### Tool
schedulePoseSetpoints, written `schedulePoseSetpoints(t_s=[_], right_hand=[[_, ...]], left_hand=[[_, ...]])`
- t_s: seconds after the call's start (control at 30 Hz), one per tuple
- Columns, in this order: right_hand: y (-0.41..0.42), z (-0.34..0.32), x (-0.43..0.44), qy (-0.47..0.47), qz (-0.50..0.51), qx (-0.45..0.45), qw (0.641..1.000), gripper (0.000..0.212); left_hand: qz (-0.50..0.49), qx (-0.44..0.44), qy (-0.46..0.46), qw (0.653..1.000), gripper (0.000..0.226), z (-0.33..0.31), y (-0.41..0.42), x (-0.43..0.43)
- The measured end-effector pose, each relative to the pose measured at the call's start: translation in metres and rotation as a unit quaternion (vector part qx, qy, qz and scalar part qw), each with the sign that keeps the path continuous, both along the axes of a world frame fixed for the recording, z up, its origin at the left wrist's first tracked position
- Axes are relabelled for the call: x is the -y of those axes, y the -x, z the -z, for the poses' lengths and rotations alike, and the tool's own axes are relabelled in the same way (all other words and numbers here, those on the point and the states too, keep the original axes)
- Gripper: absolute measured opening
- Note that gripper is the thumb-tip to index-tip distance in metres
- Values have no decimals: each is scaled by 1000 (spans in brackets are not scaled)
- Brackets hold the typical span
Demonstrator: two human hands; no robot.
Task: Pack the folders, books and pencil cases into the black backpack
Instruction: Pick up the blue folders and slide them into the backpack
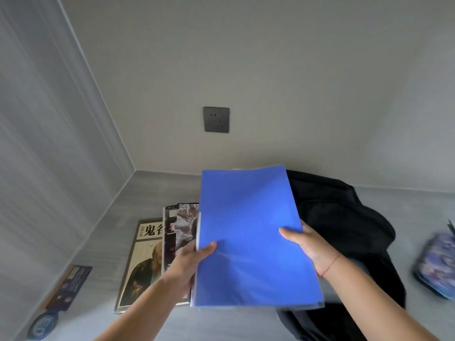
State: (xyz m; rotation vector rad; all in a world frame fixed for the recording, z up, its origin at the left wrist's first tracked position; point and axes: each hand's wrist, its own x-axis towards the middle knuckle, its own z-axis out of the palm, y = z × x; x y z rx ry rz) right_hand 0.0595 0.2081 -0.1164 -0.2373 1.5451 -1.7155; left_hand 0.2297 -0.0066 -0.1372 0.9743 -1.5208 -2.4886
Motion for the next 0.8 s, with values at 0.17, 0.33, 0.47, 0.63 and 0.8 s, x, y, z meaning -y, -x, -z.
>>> schedulePoseSetpoints(t_s=[0.17,0.33,0.47,0.63,0.8], right_hand=[[-8,4,-117,-49,42,28,998,36],[-29,13,-218,-118,75,46,989,37],[-55,23,-277,-132,50,93,986,60],[-72,43,-315,-156,68,141,975,21],[-70,50,-312,-157,46,189,968,24]], left_hand=[[138,58,33,988,24,4,18,-81],[123,97,283,946,46,7,54,-127],[169,47,628,758,64,6,82,-146],[260,86,794,544,78,23,121,-158],[293,97,845,436,78,45,154,-166]])
